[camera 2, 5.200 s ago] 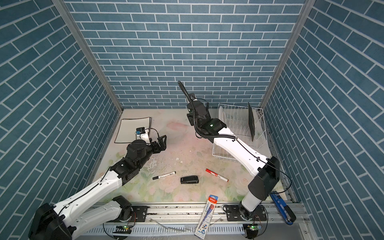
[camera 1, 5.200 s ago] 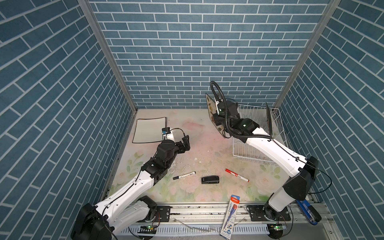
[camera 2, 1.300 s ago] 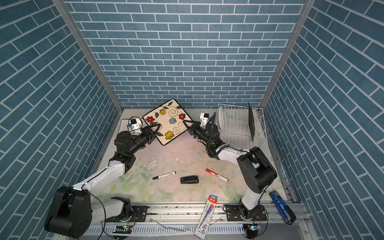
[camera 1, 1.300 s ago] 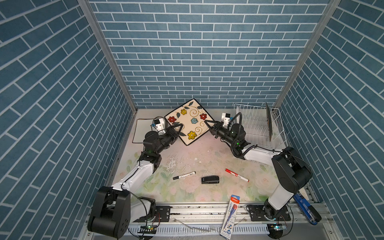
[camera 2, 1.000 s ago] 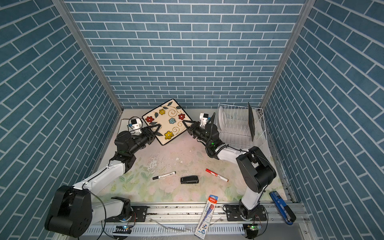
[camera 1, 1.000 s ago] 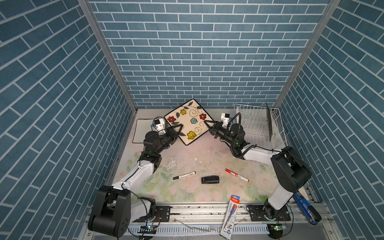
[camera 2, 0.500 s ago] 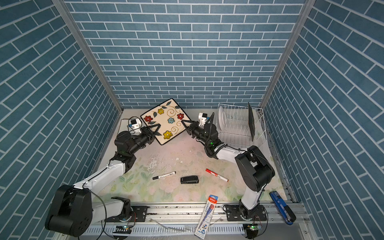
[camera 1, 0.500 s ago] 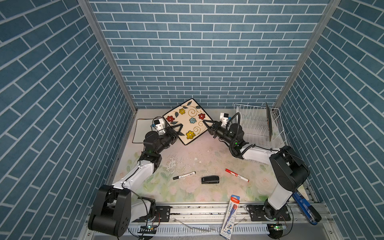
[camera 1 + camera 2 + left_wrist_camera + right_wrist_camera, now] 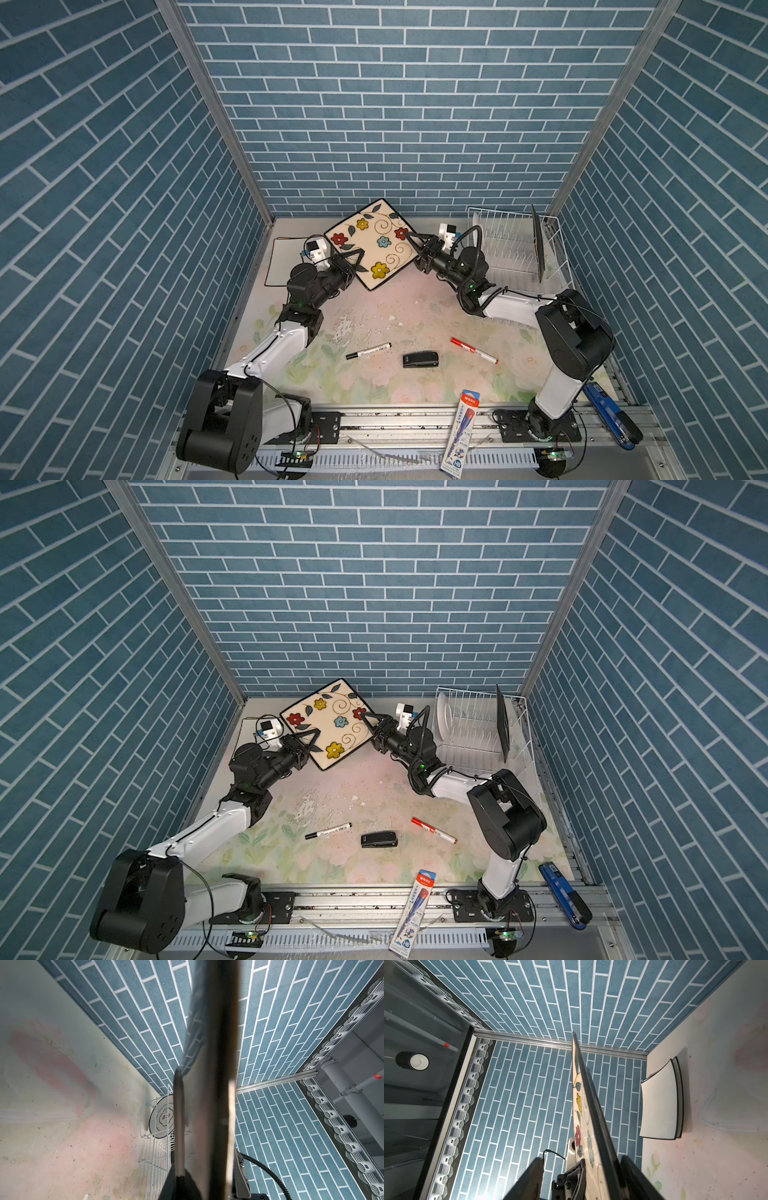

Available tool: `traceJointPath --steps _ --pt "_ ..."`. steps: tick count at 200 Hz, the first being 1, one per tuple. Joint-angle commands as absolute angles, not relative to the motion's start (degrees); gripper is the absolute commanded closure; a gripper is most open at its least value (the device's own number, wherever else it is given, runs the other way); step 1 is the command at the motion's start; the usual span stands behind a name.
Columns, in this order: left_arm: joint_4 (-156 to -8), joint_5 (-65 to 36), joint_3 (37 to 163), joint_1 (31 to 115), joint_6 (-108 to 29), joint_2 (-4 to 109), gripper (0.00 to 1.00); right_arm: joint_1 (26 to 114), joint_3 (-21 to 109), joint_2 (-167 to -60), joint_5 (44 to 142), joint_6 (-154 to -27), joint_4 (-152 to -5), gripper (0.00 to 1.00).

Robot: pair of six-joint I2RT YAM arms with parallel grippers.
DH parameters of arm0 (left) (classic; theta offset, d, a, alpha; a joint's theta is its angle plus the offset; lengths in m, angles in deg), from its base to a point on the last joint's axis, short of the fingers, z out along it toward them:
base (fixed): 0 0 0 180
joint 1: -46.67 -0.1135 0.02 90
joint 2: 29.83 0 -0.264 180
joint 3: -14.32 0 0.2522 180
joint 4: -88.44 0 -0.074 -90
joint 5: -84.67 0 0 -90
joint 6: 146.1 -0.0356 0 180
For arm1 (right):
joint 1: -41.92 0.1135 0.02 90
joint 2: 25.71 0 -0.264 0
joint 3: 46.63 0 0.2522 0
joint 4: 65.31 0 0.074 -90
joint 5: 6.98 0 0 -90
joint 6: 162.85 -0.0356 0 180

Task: Unload the plates from the dish rack
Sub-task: 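Open the right gripper and draw back while the left gripper holds the plate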

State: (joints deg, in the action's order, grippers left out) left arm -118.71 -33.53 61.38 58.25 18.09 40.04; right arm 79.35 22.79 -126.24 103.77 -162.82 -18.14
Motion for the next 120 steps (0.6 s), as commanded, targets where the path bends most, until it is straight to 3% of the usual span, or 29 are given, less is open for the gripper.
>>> traceJointPath --steps 1,69,120 --pt "-121.66 -31.31 61.10 56.64 15.70 38.77 1.00 78.35 24.36 -124.60 102.97 -166.01 -9.52 0.34" --pt "-121.00 -26.60 61.39 52.22 17.79 38.26 1.00 75.53 23.79 -124.50 103.79 -167.77 -14.22 0.16" --pt "-121.13 -20.96 59.95 49.44 18.68 37.94 1.00 73.29 24.21 -123.54 105.46 -167.58 -19.11 0.13"
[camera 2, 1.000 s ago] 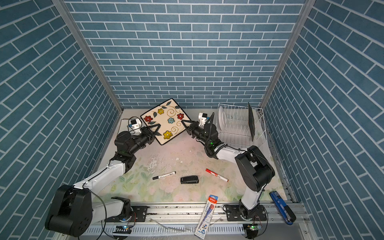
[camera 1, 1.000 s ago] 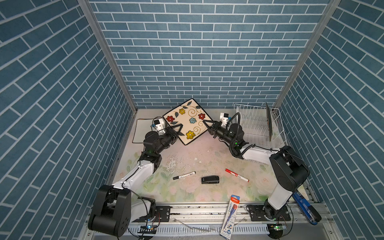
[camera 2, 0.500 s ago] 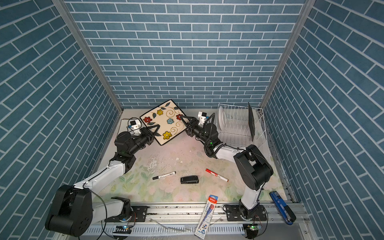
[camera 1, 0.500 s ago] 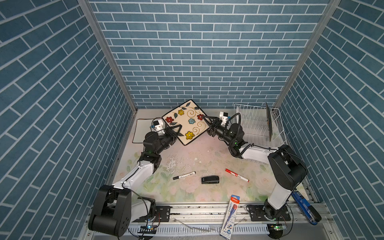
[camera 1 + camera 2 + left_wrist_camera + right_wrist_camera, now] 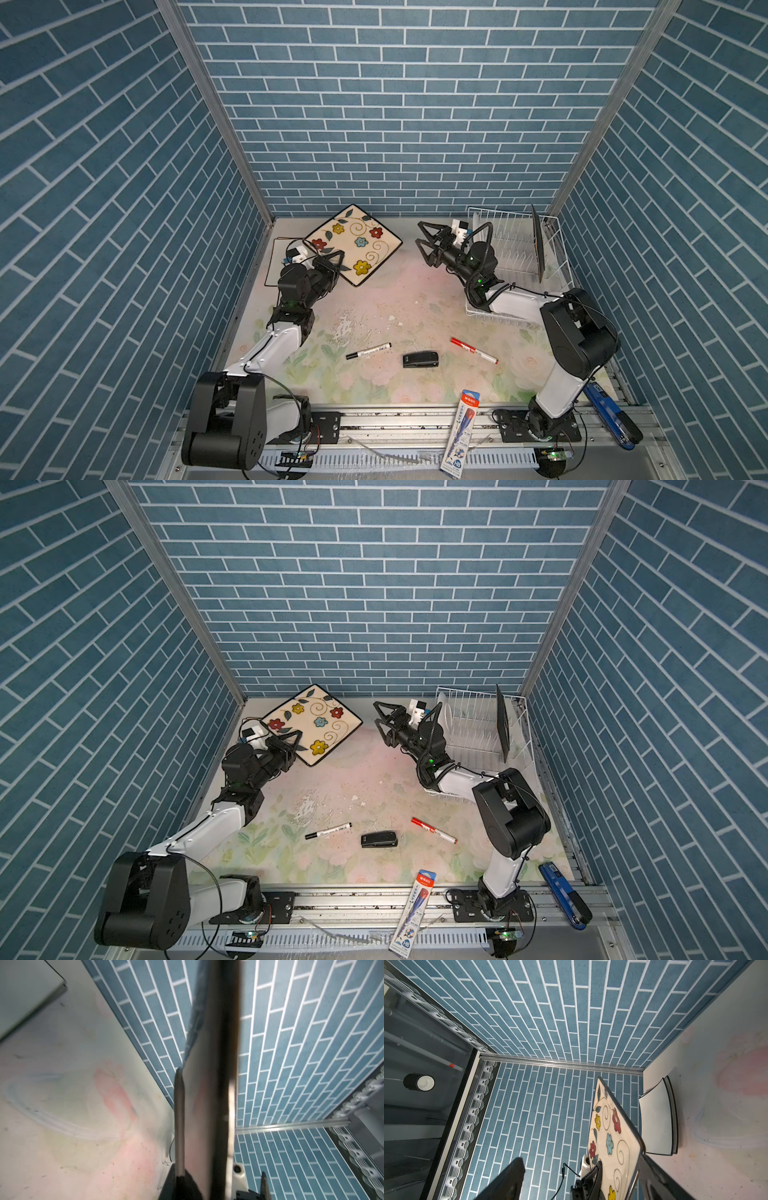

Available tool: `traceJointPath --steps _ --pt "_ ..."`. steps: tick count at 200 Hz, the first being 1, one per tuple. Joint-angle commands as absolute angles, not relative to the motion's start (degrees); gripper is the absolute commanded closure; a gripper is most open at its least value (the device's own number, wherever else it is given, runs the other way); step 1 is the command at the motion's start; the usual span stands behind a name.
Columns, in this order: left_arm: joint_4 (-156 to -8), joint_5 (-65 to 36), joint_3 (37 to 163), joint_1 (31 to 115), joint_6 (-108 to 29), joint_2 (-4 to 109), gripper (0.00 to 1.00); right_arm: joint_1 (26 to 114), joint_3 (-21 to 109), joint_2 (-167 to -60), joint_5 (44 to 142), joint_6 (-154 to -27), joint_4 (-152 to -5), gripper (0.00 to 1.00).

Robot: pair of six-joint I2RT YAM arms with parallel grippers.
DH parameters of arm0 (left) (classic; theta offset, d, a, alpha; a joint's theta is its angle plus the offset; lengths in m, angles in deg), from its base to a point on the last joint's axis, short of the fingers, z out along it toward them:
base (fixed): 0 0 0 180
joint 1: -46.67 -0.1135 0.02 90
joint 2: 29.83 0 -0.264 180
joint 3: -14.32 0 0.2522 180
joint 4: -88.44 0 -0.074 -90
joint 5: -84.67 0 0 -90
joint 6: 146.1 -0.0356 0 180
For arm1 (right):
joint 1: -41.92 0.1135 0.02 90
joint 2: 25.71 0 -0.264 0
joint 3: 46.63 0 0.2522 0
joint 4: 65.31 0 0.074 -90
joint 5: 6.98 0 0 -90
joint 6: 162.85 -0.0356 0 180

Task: Unload the plates from the dish rack
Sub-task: 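Open the right gripper and draw back while the left gripper holds the plate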

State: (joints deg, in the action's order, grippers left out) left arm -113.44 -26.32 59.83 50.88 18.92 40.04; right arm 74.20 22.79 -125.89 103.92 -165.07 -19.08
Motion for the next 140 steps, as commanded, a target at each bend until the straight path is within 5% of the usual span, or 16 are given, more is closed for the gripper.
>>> traceJointPath --steps 1,62,140 --pt "-121.13 -20.79 59.93 49.38 18.69 37.94 1.00 73.25 24.24 -123.54 105.49 -167.59 -19.21 0.13" --pt "-124.33 -14.01 58.19 47.17 19.93 40.77 1.00 72.44 25.65 -122.68 107.67 -163.46 -27.50 0.13" --pt "-134.70 -9.72 57.13 44.59 22.44 48.49 1.00 72.51 31.19 -117.31 107.88 -141.35 -60.25 0.12"
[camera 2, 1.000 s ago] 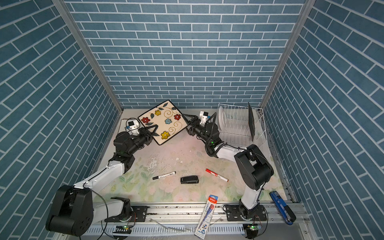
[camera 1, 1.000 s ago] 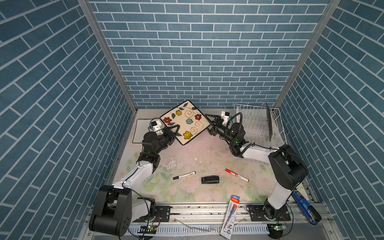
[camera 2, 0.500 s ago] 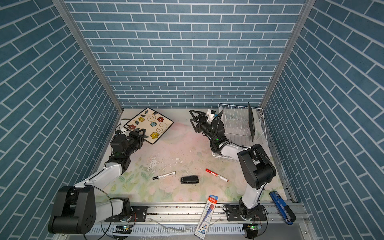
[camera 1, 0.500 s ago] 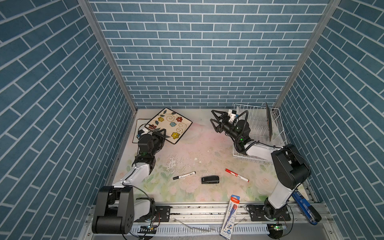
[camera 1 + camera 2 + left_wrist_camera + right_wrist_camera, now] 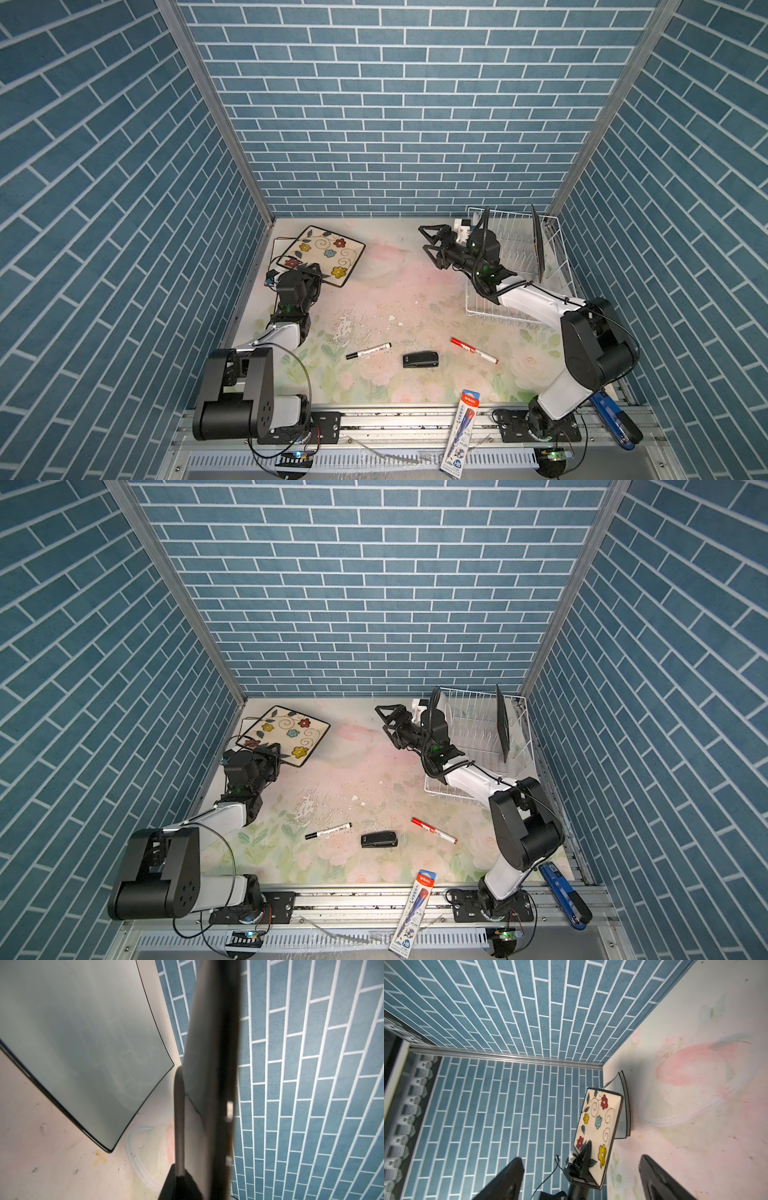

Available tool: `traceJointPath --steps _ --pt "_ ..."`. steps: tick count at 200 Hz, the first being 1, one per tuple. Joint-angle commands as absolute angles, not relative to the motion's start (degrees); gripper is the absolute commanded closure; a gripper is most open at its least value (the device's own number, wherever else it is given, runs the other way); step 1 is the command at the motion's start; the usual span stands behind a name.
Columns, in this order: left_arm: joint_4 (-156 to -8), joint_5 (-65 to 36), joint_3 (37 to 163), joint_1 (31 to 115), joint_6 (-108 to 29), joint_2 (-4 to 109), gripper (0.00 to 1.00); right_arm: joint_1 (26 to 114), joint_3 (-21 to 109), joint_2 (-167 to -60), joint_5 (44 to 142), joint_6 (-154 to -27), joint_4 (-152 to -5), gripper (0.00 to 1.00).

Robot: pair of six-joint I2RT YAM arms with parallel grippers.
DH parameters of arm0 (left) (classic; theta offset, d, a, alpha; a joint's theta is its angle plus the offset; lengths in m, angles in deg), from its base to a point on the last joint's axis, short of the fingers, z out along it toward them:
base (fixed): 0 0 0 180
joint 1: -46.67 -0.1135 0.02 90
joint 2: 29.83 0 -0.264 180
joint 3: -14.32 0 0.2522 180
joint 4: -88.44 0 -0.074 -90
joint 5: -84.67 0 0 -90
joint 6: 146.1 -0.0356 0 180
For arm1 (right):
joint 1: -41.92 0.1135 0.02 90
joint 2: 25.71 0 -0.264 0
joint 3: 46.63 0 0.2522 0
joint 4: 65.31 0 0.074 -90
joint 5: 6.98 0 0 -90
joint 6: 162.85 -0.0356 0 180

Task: Unload the plates from the dish rack
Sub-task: 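Open the right gripper and draw back while the left gripper holds the plate, then lower the plate onto the white stack with the left gripper while the right returns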

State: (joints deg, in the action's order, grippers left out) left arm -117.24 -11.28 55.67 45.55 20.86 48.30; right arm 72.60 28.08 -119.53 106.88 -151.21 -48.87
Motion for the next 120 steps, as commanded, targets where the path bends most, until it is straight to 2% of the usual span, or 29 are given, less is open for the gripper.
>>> traceJointPath --steps 1,60,120 --pt "-134.91 -9.72 57.15 44.53 22.50 48.66 1.00 72.47 31.20 -117.30 107.89 -141.20 -60.52 0.12" --pt "-148.28 -9.97 57.22 41.93 27.12 58.99 1.00 72.50 35.01 -120.46 109.38 -138.69 -65.71 0.12" --pt "-152.70 -7.27 57.44 40.05 26.36 64.48 1.00 72.50 38.50 -121.77 108.90 -133.29 -74.19 0.12"
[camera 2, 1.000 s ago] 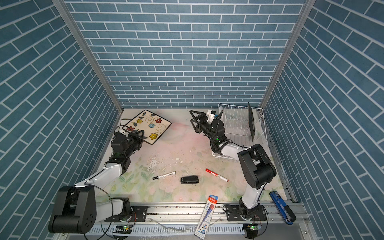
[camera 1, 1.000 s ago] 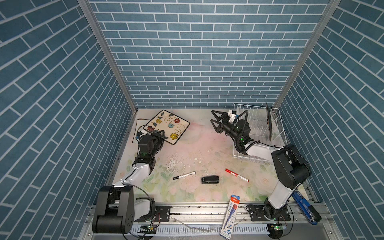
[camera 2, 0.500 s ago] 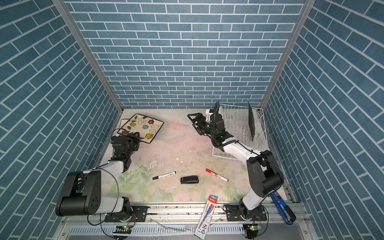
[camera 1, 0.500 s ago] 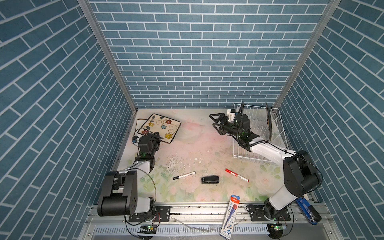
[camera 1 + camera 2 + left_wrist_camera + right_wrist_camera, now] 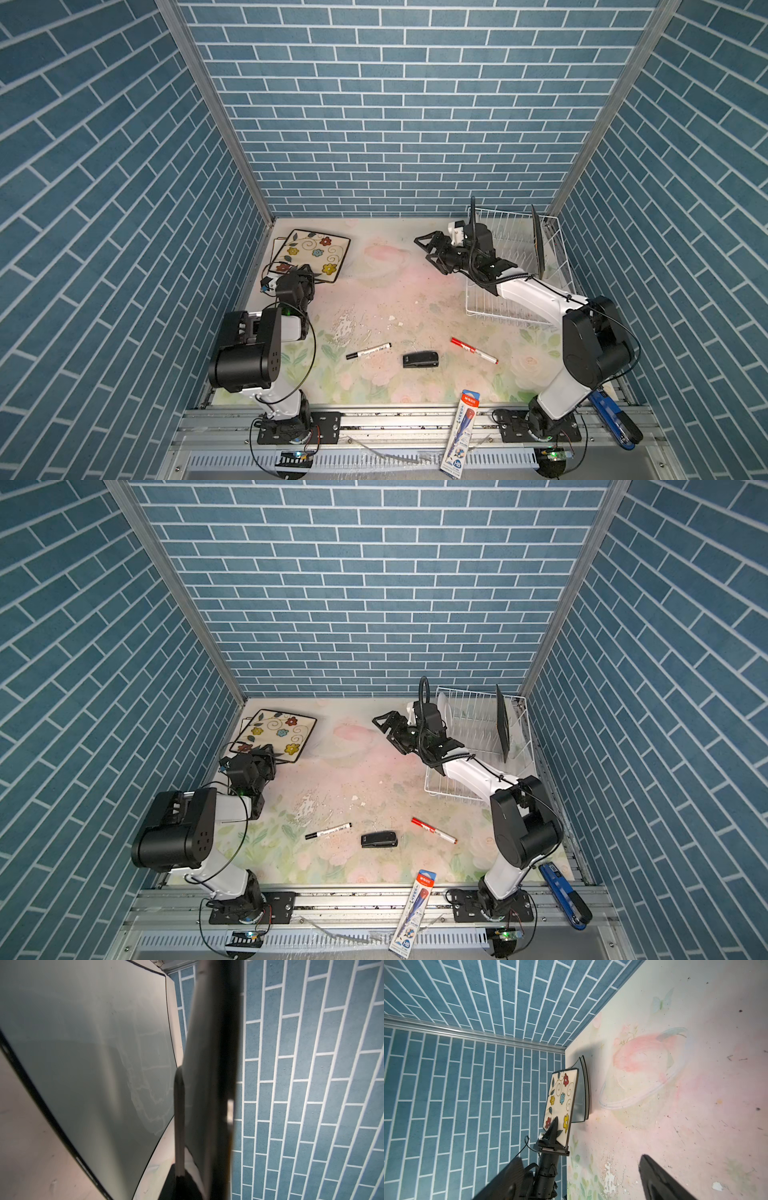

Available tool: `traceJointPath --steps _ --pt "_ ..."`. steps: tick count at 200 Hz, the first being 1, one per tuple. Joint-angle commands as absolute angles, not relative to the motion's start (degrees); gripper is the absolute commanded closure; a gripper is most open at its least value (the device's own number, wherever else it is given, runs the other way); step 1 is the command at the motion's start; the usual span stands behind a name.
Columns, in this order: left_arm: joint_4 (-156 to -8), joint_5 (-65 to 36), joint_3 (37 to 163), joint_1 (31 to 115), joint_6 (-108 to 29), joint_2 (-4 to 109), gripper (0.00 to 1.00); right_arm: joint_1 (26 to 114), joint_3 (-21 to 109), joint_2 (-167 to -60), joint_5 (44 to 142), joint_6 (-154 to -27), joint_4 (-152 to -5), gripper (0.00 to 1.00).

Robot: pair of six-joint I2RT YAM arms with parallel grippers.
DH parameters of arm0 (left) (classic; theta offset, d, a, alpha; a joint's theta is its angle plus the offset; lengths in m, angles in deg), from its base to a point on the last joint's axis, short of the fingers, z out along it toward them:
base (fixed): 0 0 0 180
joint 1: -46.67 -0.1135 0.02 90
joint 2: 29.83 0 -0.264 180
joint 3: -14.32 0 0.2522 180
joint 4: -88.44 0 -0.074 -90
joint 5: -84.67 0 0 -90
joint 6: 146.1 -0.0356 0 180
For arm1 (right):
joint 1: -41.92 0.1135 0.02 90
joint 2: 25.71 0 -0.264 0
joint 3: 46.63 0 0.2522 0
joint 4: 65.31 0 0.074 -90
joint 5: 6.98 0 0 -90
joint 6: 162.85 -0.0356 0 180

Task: Unload the plates from the dish rack
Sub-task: 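Lower the plate onto the white stack with the left gripper while the right returns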

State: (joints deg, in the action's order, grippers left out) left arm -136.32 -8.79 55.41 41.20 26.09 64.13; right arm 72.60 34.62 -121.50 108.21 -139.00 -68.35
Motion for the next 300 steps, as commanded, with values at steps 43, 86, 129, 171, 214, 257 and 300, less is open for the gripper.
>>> traceJointPath --steps 43,86,129,171,214,257,300 --pt "-156.21 -5.68 57.24 39.03 28.62 68.78 1.00 72.55 39.03 -122.80 109.21 -131.94 -76.72 0.12" --pt "-155.40 -5.85 58.62 38.08 28.59 69.92 1.00 73.59 41.22 -124.40 107.37 -129.11 -80.15 0.12" --pt "-155.65 -5.28 59.10 37.89 29.81 71.26 1.00 74.87 44.47 -126.97 107.54 -127.17 -83.45 0.12" --pt "-156.11 -3.94 59.19 37.93 30.04 72.17 1.00 75.29 45.46 -128.96 107.53 -127.83 -83.46 0.12" --pt "-156.02 -3.13 59.27 37.85 30.11 72.73 1.00 75.44 47.54 -130.77 107.98 -127.88 -84.05 0.12" --pt "-155.44 -2.04 59.63 37.92 30.12 73.34 1.00 75.30 48.08 -131.61 107.67 -128.10 -84.07 0.13" --pt "-154.57 -1.11 59.76 37.80 30.11 73.55 1.00 75.41 48.17 -131.97 107.76 -128.30 -84.16 0.13"
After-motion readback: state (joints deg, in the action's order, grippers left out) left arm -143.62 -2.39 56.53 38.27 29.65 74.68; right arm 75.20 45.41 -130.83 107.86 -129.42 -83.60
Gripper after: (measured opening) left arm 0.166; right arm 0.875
